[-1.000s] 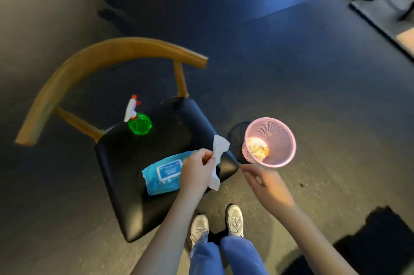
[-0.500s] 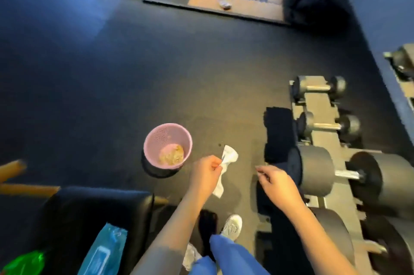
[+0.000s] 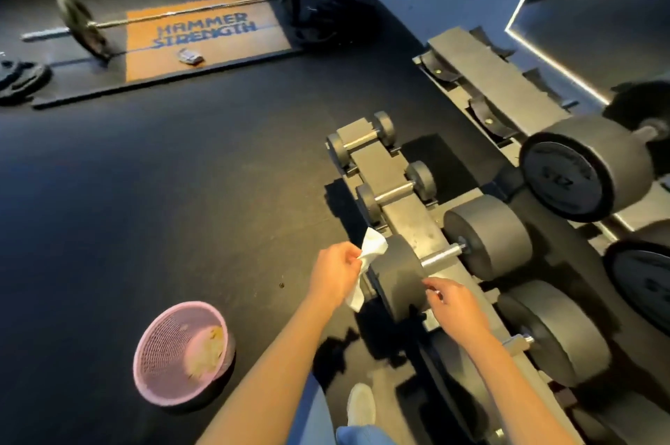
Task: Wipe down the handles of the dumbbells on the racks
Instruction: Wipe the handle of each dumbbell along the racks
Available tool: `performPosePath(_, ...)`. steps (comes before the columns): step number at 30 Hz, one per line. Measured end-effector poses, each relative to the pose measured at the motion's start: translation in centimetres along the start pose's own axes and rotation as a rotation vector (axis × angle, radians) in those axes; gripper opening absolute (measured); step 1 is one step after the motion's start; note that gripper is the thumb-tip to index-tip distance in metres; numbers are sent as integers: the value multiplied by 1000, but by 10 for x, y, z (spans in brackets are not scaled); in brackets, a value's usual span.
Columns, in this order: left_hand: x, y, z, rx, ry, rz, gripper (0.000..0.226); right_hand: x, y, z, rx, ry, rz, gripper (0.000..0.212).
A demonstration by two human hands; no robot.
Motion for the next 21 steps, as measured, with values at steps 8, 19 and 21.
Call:
performPosePath(8,-119,-29,31,-83,56,-87,16,-75,-21,-24,-85,100,36,34)
performPosePath(19,-345,-137,27,-249,130,-293,19,-263,-51,-132,-285,250,106,34)
performPosePath(21,-375,-149,31,-296,90,-324,22,-285,-56,-148,-311,245,109,30)
Point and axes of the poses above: each hand's wrist, its own x-axis away from the middle knuckle, its own y-axis out of the palm, z = x × y, the point moved 2 cm from there along -x, towards the middle knuckle, and after that the axes turned 12 degrees about -z, right-handed, at the moved point
